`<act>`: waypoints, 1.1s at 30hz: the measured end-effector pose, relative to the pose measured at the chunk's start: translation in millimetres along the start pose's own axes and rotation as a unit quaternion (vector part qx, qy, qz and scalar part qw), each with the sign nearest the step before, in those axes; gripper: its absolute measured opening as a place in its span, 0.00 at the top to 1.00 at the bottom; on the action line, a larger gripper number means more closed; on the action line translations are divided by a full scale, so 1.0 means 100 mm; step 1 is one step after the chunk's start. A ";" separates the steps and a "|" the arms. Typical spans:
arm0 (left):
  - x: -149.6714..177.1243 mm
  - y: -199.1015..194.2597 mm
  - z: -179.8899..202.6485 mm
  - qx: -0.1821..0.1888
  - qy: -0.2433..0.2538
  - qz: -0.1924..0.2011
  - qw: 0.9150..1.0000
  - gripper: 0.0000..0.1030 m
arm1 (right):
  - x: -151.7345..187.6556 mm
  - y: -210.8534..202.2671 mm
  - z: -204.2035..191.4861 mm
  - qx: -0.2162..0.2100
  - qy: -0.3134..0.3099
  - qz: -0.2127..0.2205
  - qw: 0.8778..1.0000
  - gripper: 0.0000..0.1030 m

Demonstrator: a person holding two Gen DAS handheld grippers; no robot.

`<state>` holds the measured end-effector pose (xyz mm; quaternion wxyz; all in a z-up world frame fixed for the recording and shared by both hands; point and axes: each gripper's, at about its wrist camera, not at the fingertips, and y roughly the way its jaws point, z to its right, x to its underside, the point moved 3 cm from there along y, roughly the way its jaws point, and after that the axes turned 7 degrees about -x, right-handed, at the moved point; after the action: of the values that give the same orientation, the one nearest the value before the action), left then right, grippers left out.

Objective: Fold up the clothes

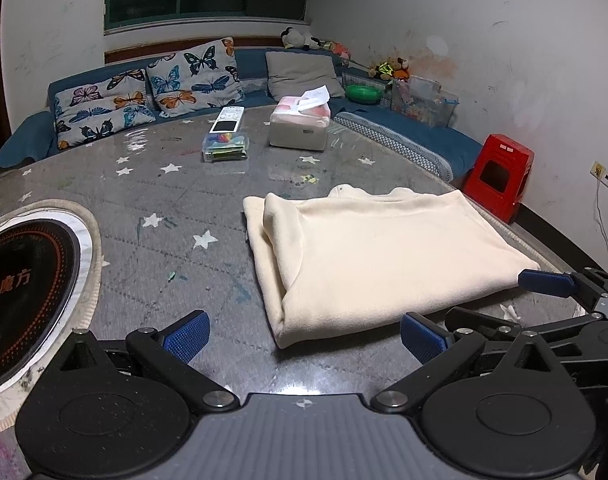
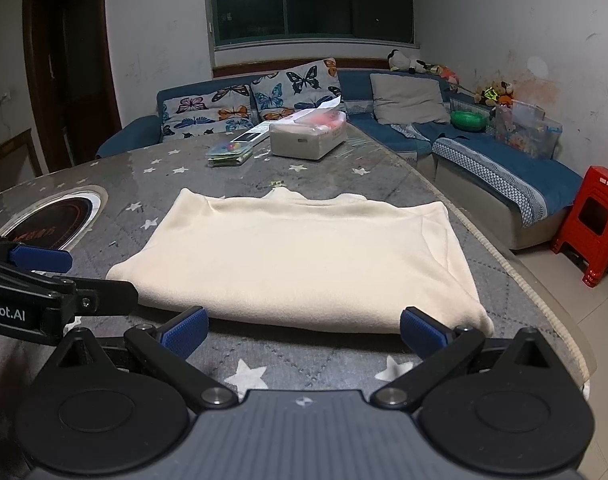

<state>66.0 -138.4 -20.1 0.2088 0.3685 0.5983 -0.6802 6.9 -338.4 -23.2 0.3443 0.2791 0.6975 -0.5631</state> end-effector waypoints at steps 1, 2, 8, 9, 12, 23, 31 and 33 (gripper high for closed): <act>-0.01 0.00 0.00 0.000 0.000 0.000 1.000 0.00 | 0.00 0.00 0.00 0.000 -0.001 -0.001 1.000 0.00; -0.01 0.01 0.01 0.000 0.001 0.000 1.000 0.00 | 0.00 0.01 0.00 -0.001 -0.001 -0.003 1.000 0.00; -0.07 0.05 0.03 -0.002 0.004 -0.003 1.000 0.00 | 0.00 0.05 -0.02 -0.005 -0.010 -0.012 1.000 0.00; -0.07 0.06 0.03 -0.002 0.004 -0.004 1.000 0.00 | -0.01 0.05 -0.02 -0.006 -0.009 -0.013 1.000 0.00; -0.09 0.08 0.03 -0.003 0.005 -0.006 1.000 0.00 | -0.02 0.06 0.00 -0.007 -0.008 -0.013 1.000 0.00; -0.10 0.20 -0.03 -0.010 -0.003 -0.022 1.000 0.00 | -0.07 0.14 0.03 -0.013 -0.009 -0.021 1.000 0.00; -0.12 0.25 -0.01 -0.010 0.000 -0.027 1.000 0.00 | -0.10 0.19 0.06 -0.015 -0.012 -0.023 1.000 0.00; -0.12 0.26 -0.02 -0.011 -0.001 -0.030 1.000 0.00 | -0.10 0.21 0.06 -0.012 -0.014 -0.024 1.000 0.00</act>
<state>92.5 -143.2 -28.3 0.1934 0.3473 0.6159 -0.6802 29.8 -339.7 -28.7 0.3441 0.2498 0.7060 -0.5664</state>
